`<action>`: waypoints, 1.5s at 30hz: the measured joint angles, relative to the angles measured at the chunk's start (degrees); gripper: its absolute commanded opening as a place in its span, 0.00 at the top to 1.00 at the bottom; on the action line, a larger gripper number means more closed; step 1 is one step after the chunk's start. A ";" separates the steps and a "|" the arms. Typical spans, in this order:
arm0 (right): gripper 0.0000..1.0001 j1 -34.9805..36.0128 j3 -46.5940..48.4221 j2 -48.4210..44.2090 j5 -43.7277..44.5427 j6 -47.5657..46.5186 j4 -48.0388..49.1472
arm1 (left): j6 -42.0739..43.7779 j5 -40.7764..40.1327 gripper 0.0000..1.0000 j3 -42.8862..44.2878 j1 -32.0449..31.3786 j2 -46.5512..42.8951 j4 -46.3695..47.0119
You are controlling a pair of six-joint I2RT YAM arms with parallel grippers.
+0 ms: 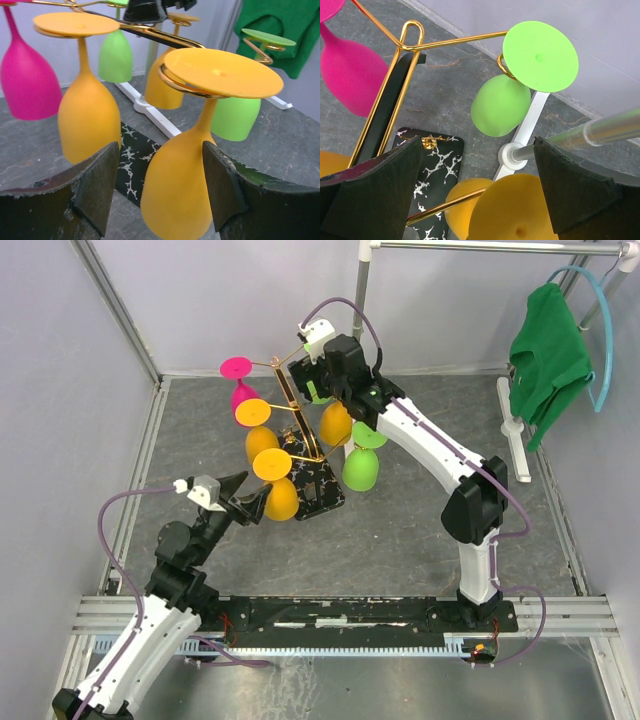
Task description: Place the wine glass upside down on the wine glass rack
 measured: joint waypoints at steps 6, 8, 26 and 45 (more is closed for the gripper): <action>0.00 -0.39 -0.61 -0.90 0.44 -0.04 -0.59 | 0.04 -7.96 0.28 2.71 0.00 -0.46 -4.15; 0.00 -0.39 -0.79 -1.49 1.07 -0.24 -1.33 | 0.04 -11.72 0.29 4.50 0.00 0.28 -5.92; 0.00 -0.90 -1.55 -13.27 5.99 -3.41 -3.32 | 0.00 -29.00 0.28 11.23 1.95 17.16 -9.29; 0.00 -6.99 -10.08 -23.41 7.04 -5.16 -5.95 | -0.02 -19.58 0.01 39.78 18.43 44.81 -13.84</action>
